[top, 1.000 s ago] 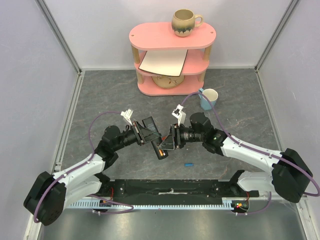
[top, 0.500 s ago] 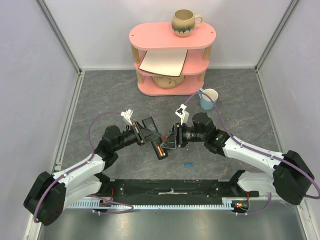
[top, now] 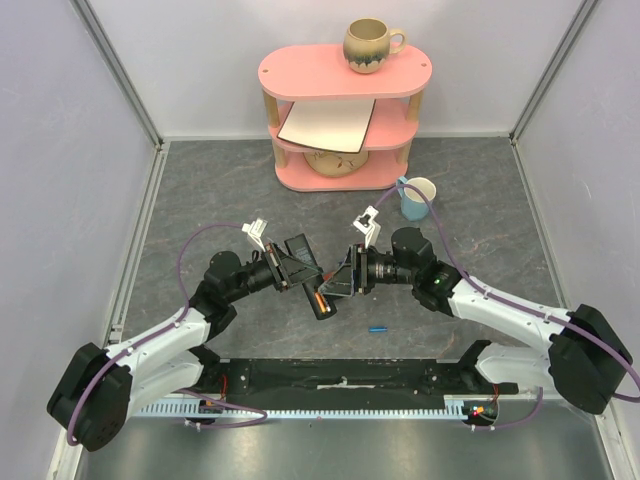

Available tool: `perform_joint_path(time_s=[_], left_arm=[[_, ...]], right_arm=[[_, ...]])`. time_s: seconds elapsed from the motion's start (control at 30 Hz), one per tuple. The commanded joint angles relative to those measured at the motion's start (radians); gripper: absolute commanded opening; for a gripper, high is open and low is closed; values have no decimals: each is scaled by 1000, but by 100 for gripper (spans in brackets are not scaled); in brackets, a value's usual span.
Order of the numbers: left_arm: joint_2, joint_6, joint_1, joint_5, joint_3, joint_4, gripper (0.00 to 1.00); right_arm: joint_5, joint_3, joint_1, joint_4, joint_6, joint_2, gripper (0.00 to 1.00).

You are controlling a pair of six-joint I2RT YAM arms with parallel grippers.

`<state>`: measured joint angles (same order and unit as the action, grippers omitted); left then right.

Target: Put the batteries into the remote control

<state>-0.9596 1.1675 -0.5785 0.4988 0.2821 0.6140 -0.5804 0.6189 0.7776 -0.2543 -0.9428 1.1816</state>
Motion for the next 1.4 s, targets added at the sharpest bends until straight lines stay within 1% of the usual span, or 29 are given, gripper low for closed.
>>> perform_joint_path(time_s=[0.0, 0.23, 0.37, 0.6, 0.7, 0.77, 1.03, 1.07, 1.2, 1.3, 1.37], left_arm=[[2, 0, -3, 0, 32, 49, 2], [-2, 1, -4, 3, 57, 47, 2], [-5, 3, -3, 3, 60, 49, 2], [-11, 3, -4, 6, 62, 52, 2], [-10, 4, -4, 6, 60, 52, 2], [-10, 4, -3, 7, 58, 52, 2], [-1, 4, -4, 7, 60, 50, 2], [1, 6, -4, 9, 61, 50, 2], [10, 11, -4, 14, 74, 47, 2], [19, 9, -4, 11, 88, 30, 2], [19, 8, -4, 9, 97, 20, 2]], right_arm=[[-33, 4, -1, -5, 31, 6, 62], [-24, 11, 5, 52, 70, 23, 56], [-18, 25, 17, 67, 82, 39, 57], [-15, 27, 25, 49, 70, 49, 56], [-27, 4, 23, -23, 21, 47, 56], [-27, 7, 22, -23, 22, 53, 55], [-18, 11, 23, 21, 50, 61, 45], [-16, 13, 22, 27, 55, 64, 42], [14, 31, 22, 90, 84, 79, 33], [40, 48, 25, 157, 113, 84, 31], [56, 53, 26, 164, 114, 90, 32]])
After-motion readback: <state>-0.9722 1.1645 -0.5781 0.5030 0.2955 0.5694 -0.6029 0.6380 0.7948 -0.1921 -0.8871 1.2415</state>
